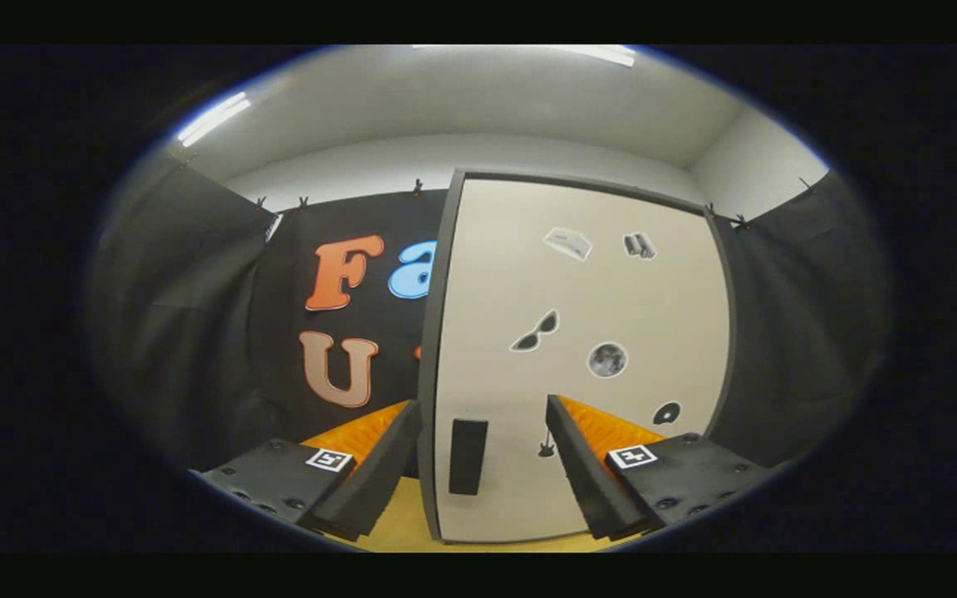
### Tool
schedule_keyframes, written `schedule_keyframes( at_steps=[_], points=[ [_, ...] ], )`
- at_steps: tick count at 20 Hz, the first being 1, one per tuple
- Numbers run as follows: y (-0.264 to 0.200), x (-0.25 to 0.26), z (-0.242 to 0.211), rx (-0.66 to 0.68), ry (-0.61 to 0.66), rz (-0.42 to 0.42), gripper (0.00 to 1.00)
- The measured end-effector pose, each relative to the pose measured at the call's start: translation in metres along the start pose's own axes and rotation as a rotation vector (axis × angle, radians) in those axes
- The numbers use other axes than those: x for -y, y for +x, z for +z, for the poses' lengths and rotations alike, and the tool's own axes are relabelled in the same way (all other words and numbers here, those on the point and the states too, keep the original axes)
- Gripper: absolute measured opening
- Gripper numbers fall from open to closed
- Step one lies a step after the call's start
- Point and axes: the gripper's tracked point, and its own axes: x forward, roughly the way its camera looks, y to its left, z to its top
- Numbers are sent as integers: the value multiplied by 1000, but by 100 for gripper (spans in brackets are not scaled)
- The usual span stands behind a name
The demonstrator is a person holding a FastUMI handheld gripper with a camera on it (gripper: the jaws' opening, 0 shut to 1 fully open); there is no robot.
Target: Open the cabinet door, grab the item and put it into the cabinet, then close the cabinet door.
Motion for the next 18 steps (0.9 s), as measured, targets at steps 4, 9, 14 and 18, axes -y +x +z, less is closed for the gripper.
schedule_keyframes(
  at_steps=[4, 9, 14, 18],
  points=[
    [45, -5, -45, -95, 22, -5, 96],
    [68, -11, -72, -155, 33, -9, 96],
    [66, -12, -71, -146, -2, -4, 83],
    [66, -2, -71, -150, 42, -16, 43]
  ],
)
